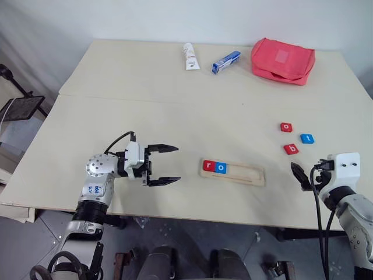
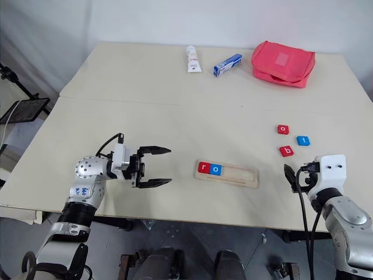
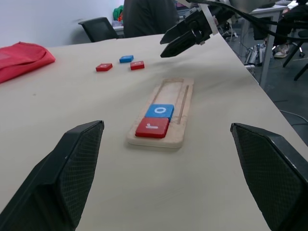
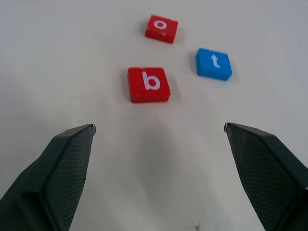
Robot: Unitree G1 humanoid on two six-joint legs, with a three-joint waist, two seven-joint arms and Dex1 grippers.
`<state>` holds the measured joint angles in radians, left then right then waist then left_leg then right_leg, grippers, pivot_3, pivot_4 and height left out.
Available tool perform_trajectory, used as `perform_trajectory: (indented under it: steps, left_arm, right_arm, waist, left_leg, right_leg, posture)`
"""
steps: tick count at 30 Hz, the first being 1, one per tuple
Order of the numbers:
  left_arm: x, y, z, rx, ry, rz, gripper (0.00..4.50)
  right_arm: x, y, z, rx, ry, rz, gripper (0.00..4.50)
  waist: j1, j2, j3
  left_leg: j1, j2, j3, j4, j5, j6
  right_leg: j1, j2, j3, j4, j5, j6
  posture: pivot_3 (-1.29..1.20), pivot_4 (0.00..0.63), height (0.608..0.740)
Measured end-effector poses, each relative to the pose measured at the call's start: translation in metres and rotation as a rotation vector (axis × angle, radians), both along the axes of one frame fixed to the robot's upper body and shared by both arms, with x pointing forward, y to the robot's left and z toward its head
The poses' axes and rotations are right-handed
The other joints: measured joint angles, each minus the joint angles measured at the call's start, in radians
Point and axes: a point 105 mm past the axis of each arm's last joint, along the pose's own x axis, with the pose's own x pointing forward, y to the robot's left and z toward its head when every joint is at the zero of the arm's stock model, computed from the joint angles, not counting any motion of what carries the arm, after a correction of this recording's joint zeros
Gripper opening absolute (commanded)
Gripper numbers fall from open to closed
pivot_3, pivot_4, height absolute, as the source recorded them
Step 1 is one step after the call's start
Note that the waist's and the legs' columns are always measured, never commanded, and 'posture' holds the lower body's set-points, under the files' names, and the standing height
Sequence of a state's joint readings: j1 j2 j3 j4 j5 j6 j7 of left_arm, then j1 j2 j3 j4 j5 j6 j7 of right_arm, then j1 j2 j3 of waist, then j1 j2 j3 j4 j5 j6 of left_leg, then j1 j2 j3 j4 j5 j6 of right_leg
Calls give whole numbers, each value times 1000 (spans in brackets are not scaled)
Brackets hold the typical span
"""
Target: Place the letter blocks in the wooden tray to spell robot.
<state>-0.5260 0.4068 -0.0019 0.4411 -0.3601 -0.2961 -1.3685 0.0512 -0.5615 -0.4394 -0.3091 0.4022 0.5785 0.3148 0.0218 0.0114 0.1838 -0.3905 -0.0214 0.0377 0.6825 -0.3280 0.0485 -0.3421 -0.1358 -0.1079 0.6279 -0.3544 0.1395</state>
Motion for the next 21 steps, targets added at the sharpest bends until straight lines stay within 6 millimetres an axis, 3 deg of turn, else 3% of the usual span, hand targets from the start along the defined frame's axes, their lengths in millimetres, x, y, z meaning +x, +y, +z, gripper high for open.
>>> perform_trajectory:
  steps: [12,21]
  left_arm:
    - [-1,0,-2,6,7,-18,4476]
    - [0,1,-4,8,16,-32,4476]
  right_arm:
    - [-5,7,18,5,-60,30,4500]
    - [-8,3,17,11,-59,12,4500]
  waist:
    - [1,0,0]
    - [0,0,0]
  left_leg:
    - [0,0,0,0,0,0]
    - [0,0,0,0,0,0]
  right_leg:
    - [0,0,0,0,0,0]
    - [0,0,0,0,0,0]
  posture:
    - [0,150,740]
    - [0,150,740]
